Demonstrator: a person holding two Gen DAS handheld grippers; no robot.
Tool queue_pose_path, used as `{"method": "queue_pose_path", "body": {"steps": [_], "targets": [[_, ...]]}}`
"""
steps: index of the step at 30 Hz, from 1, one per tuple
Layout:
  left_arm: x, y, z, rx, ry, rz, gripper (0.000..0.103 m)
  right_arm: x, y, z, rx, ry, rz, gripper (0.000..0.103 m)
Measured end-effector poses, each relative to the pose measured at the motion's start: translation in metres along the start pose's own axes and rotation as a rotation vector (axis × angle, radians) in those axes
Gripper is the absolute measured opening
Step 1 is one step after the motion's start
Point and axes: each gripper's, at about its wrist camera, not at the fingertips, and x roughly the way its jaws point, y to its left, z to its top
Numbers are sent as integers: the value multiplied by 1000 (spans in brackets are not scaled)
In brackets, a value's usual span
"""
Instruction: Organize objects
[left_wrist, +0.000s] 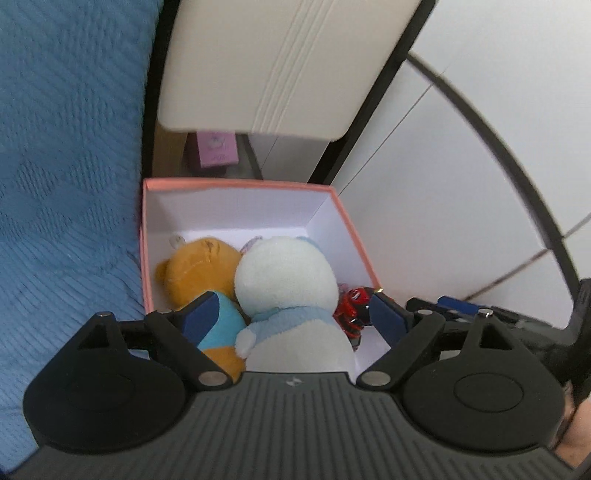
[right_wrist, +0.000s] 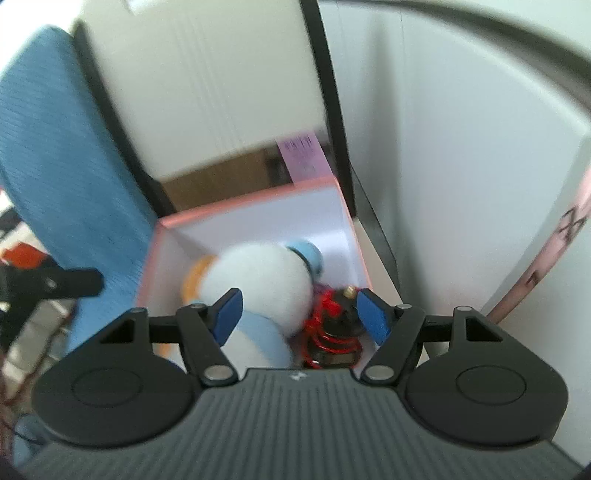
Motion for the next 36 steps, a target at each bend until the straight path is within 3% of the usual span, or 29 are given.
{"method": "queue_pose_path", "body": {"steps": [5, 10, 21, 30, 36], "targets": [[-54, 0, -15, 37, -65, 3, 91, -49, 25, -7, -29, -58, 38, 71], [-91, 5, -41, 66, -111, -19, 91, -81, 43, -35, -66, -98, 69, 71], [-136, 25, -117, 82, -220, 12, 91, -89, 70, -114, -75, -79, 66, 71], [-160, 21, -160, 153, -287, 65, 92, -107, 87, -146, -103, -134, 26, 71], [-162, 21, -183, 134, -284, 51, 95, -102, 87, -162, -49, -99, 36, 71]]}}
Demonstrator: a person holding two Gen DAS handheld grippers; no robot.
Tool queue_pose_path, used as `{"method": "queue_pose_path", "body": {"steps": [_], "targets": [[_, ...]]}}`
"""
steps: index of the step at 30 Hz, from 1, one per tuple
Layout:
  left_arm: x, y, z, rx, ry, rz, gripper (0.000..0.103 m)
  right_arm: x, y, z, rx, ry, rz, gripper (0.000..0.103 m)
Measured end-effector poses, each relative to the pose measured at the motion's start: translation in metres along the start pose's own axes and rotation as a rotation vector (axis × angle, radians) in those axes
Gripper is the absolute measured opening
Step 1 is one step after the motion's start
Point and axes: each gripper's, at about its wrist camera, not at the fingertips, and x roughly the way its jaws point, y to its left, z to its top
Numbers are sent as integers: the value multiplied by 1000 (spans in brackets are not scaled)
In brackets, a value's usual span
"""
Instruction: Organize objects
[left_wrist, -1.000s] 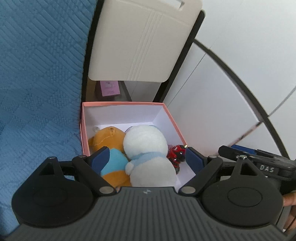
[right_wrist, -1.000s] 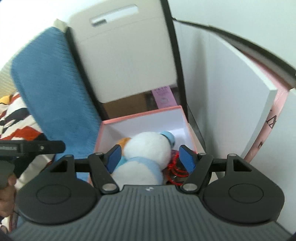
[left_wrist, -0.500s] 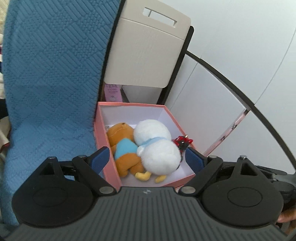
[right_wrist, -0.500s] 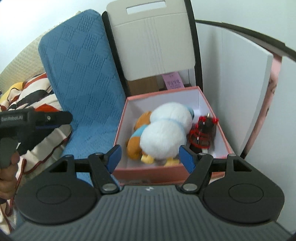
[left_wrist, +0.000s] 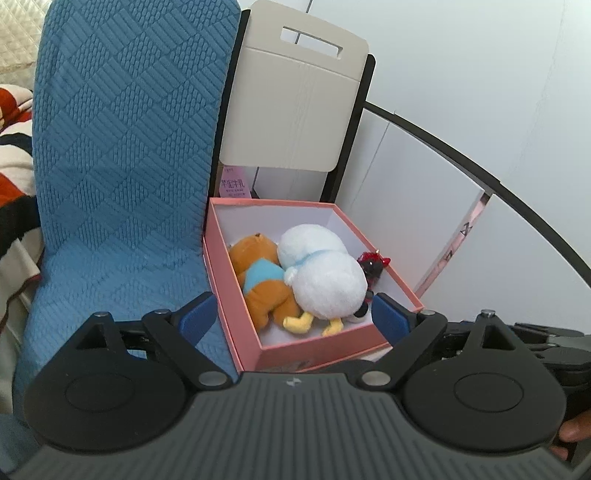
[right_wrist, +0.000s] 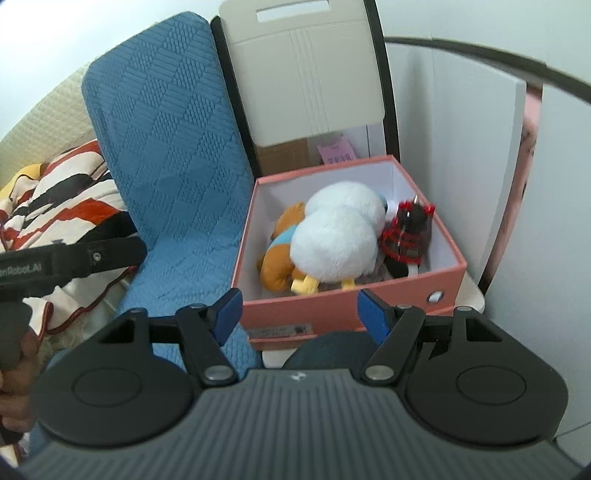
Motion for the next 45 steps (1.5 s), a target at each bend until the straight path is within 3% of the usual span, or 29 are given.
{"method": "queue_pose_path", "body": {"steps": [9, 10, 13, 45], "targets": [[-3, 0, -18, 37, -18, 2, 101, 4, -2, -9, 10, 1, -27, 74], [-3, 1, -18, 30, -18, 5, 102, 4, -2, -9, 12, 1, -29, 83], [-3, 6, -17, 2, -19, 13, 102, 6, -5, -10, 36, 14, -25, 95], [-5, 6, -21, -14, 4, 11, 103, 12, -6, -15, 39, 52, -54, 95]]}}
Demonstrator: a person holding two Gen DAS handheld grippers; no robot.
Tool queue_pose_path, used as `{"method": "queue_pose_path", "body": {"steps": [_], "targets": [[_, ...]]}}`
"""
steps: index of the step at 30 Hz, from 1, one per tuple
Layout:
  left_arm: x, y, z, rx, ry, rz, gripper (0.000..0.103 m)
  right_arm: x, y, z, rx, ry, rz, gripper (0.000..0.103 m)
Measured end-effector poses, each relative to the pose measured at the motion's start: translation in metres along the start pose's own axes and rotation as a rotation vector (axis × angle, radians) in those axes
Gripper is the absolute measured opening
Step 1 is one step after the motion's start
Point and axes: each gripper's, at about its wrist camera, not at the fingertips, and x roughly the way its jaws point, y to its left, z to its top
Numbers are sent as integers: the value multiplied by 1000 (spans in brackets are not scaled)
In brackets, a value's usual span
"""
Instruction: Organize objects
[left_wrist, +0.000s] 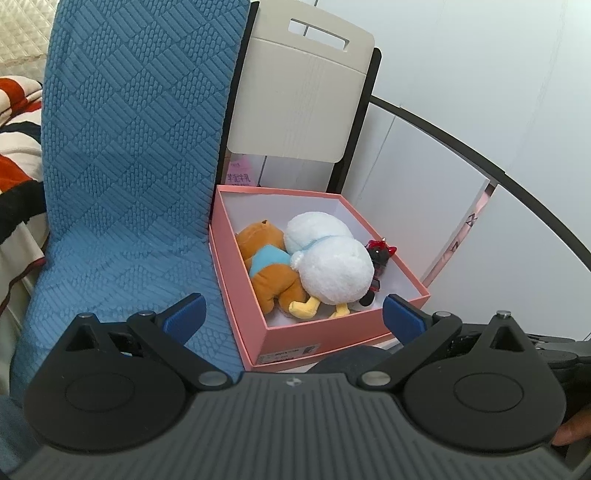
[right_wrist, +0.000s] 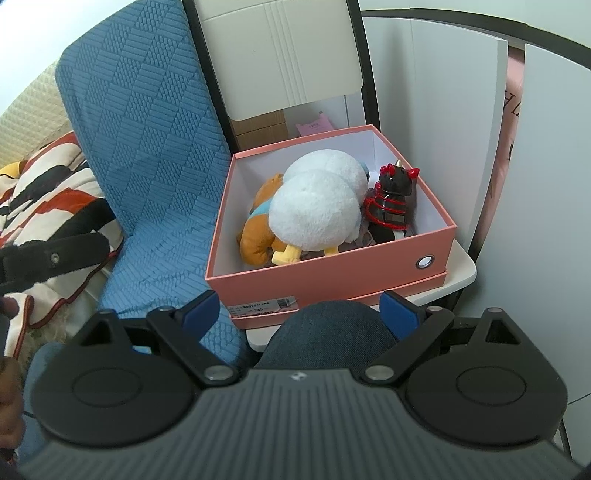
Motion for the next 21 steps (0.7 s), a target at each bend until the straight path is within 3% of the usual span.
{"method": "queue_pose_path", "body": {"steps": [21], "targets": [[0, 2, 0, 0, 8, 6, 103, 4, -1, -1, 3, 12, 5, 95]]}}
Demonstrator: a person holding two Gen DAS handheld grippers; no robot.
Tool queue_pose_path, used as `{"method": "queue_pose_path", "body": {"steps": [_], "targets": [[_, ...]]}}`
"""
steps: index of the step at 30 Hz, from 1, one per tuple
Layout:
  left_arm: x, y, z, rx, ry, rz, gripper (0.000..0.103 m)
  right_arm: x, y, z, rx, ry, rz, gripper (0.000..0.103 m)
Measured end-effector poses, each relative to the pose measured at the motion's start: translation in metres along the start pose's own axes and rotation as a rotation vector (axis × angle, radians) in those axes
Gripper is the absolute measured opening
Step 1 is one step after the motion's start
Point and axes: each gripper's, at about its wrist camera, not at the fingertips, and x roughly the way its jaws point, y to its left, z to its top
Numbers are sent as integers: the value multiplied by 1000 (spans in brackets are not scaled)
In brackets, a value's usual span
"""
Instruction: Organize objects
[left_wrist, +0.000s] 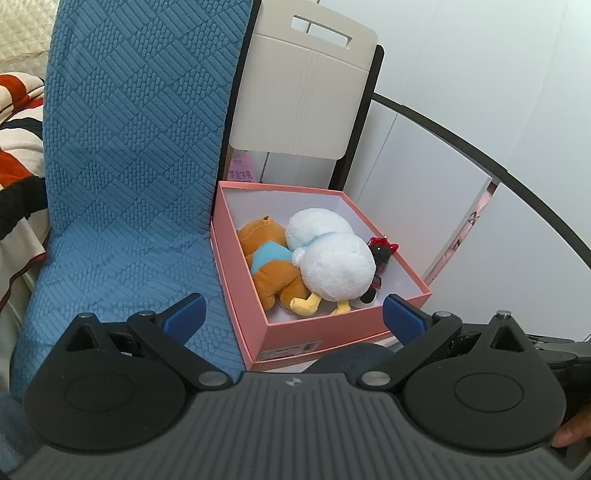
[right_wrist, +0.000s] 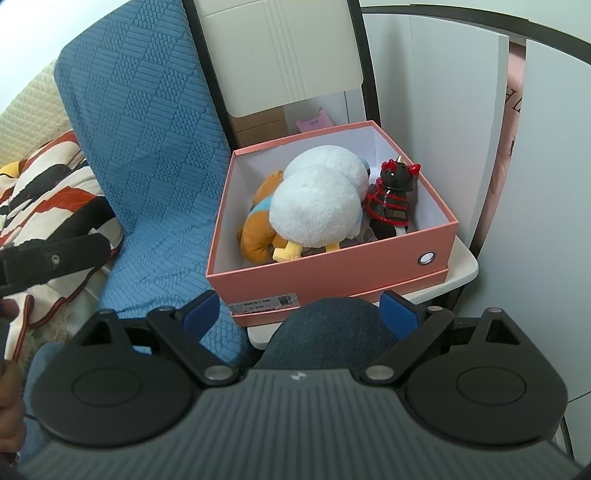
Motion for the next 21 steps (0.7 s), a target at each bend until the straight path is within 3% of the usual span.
{"method": "queue_pose_path", "body": {"steps": [21], "targets": [[2, 1, -1, -2, 10, -2, 103, 4, 1, -2, 4, 27, 6, 95]]}}
